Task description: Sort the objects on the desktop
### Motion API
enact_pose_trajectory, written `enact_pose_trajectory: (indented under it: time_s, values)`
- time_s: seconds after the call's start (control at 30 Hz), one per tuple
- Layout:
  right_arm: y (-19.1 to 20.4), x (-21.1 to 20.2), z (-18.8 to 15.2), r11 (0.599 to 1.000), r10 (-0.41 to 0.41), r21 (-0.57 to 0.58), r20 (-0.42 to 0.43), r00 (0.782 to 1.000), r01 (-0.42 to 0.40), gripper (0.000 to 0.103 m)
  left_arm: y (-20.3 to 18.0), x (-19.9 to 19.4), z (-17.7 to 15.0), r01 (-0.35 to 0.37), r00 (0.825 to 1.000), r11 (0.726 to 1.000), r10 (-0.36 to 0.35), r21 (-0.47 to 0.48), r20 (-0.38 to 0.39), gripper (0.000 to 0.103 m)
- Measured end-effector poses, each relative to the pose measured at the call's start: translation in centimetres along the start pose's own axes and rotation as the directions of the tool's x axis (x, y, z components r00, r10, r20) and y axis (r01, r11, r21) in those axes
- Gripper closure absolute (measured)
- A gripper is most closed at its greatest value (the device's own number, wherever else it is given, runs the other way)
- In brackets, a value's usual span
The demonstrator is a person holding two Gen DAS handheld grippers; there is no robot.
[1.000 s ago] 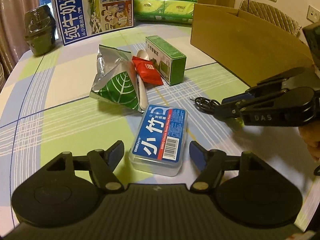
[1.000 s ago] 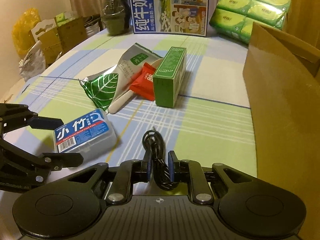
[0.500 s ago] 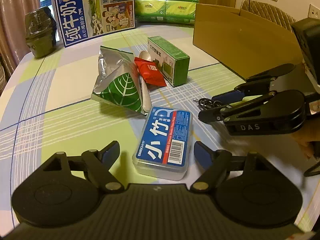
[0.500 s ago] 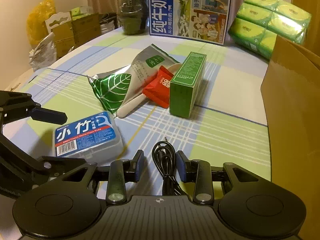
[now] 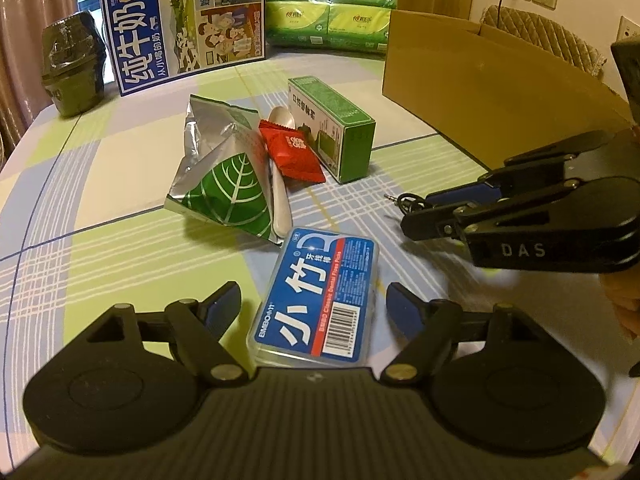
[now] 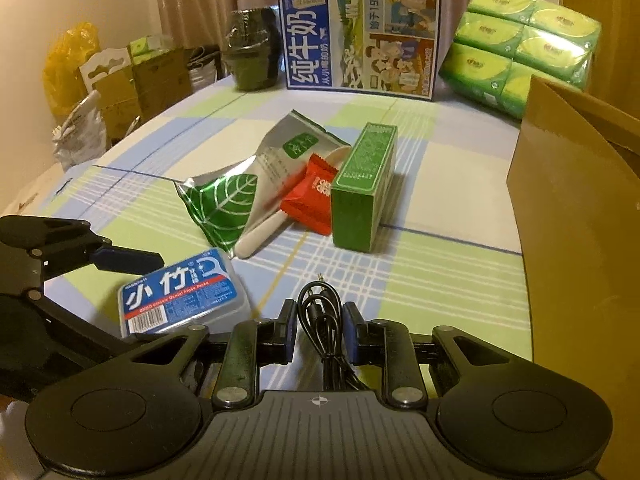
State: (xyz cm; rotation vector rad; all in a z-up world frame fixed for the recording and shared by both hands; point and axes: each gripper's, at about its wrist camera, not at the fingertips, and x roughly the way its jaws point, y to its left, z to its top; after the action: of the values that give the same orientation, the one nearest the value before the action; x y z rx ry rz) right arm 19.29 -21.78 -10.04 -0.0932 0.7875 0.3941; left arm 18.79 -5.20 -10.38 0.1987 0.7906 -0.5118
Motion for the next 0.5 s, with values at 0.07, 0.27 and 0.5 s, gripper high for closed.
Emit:
enact_pose_trajectory:
  time_s: [0.07, 0.27, 0.5]
  values:
    - [-0.3, 0.3, -0.1, 1.000, -0.002, 0.009, -0.013, 1.000, 0.002, 0.082, 0.0, 0.2, 0.0, -0.002, 1.000, 1.000, 0.002, -0.001, -0.005, 0.034]
    - [-1.1, 0.1, -0.1, 0.999, -0.001, 0.052, -0.004, 1.000, 0.002, 0.082, 0.1, 0.4, 0.2, -0.006, 1.000, 1.000, 0.006, -0.013, -0.011, 0.049]
    - [-0.9, -0.6, 0.3, 0.998, 0.001, 0.063, 0.024, 1.000, -0.003, 0.082, 0.1, -0.3, 0.5, -0.026, 1.000, 0.999, 0.026, -0.033, -0.001, 0.050]
